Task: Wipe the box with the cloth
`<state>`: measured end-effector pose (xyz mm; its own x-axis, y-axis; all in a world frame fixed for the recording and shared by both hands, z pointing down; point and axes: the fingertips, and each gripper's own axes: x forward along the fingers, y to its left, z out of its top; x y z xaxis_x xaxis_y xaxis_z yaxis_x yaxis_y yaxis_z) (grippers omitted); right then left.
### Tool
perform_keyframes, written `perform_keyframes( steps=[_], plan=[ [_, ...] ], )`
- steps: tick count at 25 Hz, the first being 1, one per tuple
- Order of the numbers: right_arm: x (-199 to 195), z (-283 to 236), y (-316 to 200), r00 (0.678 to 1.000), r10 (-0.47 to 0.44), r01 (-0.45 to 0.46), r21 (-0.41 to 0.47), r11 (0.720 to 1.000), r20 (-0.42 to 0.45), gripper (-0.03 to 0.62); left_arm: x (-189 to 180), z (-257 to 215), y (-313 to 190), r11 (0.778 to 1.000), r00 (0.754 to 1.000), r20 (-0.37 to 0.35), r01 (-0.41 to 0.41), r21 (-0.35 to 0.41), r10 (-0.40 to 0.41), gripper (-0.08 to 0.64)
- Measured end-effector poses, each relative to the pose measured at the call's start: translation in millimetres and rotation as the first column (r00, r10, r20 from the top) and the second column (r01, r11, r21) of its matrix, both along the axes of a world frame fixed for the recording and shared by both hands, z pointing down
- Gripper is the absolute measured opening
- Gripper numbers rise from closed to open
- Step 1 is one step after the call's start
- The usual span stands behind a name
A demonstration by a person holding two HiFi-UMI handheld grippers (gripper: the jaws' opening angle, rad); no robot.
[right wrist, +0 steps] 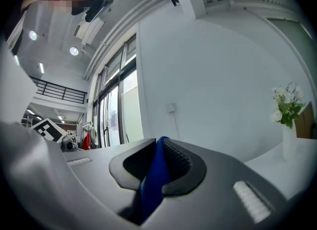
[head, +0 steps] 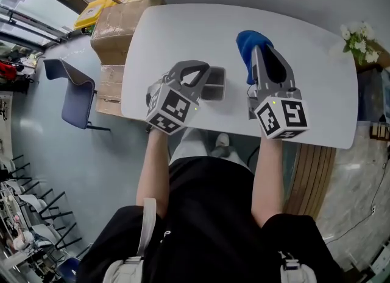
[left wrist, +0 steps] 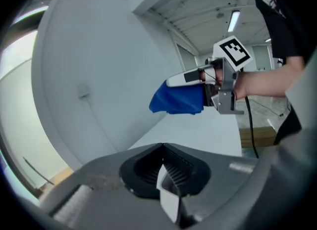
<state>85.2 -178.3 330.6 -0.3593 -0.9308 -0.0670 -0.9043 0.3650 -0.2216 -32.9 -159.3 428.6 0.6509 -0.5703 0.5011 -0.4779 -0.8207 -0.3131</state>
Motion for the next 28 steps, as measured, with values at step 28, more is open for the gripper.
perform_keyframes(
  steps=[28],
  plan=[
    [46.4, 60.2, -17.9, 0.994, 0.11, -0.106, -0.12, 0.987, 0.026, 0.043, 8.4, 163.9, 26.5, 0.908, 0.783, 0.485, -0.237, -0.345, 0.389, 0.057]
  ],
)
